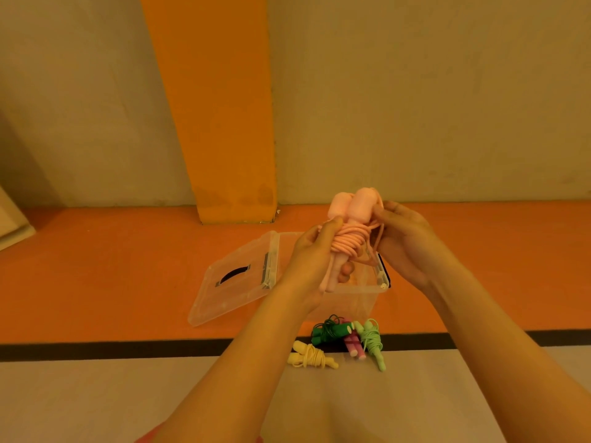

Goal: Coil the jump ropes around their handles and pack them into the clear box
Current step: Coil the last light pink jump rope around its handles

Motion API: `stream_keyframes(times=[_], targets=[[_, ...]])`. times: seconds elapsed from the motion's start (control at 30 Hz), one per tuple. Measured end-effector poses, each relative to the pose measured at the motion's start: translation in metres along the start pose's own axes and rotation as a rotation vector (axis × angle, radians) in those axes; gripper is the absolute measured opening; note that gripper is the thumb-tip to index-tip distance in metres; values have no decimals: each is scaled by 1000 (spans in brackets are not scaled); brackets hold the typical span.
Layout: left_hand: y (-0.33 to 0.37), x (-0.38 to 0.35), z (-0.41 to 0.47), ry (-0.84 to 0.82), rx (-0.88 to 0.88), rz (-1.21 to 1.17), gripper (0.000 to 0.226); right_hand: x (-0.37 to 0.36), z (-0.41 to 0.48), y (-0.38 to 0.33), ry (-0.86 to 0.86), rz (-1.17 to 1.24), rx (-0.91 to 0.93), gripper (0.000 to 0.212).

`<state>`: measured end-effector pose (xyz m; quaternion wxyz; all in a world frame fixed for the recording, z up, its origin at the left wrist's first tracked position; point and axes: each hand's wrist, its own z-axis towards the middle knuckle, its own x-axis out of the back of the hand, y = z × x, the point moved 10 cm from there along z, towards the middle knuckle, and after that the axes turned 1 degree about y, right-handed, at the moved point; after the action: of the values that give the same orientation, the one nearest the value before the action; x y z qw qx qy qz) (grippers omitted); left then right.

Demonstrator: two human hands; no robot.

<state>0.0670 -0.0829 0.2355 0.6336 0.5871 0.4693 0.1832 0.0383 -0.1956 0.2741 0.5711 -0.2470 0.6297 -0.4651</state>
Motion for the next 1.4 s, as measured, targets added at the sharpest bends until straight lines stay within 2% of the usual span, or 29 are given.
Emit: stream_keyframes(times=[0.07,0.2,0.3,0.43,0.57,0.7,0.87,1.07,1.17,1.27,1.4], targets=[[3,2,-2,-5,-25,16,49,-2,-7,-8,-9,-74,47,40],[5,6,-9,-4,-49,57,46,-3,-20,-21,11,-418,111,20],[4,3,-16,-9,-53,62,40,0,-30,-29,101,-653,176,19],[-1,2,-27,-13,-80,67,24,-3,-44,-32,178,-908,288,31],[0,2,-33,9,-127,84,19,1,-53,-39,258,-899,335,34],[-4,1,-38,12,-141,108,20,-4,-63,-44,296,-996,394,24],[-6,-4,-41,0,-153,108,16,0,-69,-44,330,-1009,377,25],[-10,-2,-34,21,-134,78,23,-6,-70,-47,288,-859,401,17],[-12,2,-33,48,-121,49,20,-2,-68,-41,320,-799,342,12],[-6,4,-34,72,-174,80,15,3,-66,-36,361,-785,289,14],[7,2,-36,49,-281,136,17,-2,-66,-41,371,-805,313,15]])
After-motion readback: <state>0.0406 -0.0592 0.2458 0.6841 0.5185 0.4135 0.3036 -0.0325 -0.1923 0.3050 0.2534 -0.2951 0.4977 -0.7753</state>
